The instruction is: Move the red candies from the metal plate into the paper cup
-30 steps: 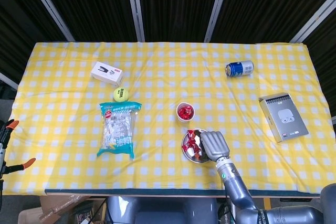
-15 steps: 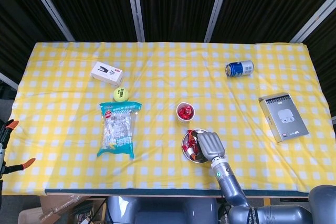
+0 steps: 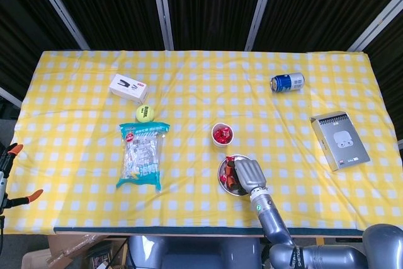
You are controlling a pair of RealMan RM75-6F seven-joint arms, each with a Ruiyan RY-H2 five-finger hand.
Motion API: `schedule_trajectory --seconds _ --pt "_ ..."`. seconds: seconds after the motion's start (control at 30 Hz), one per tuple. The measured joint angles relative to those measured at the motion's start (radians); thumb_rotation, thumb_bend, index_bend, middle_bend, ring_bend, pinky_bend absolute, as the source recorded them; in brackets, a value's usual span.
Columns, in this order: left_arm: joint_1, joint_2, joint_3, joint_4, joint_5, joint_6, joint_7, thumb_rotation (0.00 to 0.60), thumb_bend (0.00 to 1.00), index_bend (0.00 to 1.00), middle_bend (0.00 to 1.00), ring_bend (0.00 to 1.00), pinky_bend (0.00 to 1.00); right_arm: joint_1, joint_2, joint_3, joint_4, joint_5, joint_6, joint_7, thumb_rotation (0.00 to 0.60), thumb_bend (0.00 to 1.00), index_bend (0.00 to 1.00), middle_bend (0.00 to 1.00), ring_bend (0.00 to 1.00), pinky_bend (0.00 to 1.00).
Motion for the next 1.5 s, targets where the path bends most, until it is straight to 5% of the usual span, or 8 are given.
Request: schedule_trajectory --seconds 0.57,0.97,1.5 --pt "0.0 0.001 0.0 0.003 -0.001 -0.003 -0.009 0.6 0.01 0.0 0.0 0.0 0.0 -0.011 0.061 0.045 -0.054 -0.043 0.032 -0.006 0.6 0.67 0.59 0.72 0.78 1.0" --pt "-0.004 0.002 -0.002 -0.008 -0.01 -0.011 -0.003 0.6 0.01 0.0 0.0 0.0 0.0 0.039 0.166 0.191 -0.152 0.007 0.052 -0.054 0.6 0.67 0.59 0.72 0.78 1.0" --pt "-0.01 0.003 -0.006 -0.003 -0.027 -0.028 0.0 0.6 0.01 0.0 0.0 0.0 0.0 0.193 0.082 0.287 0.022 0.172 -0.045 -0.087 0.6 0.67 0.59 0.72 0.78 1.0"
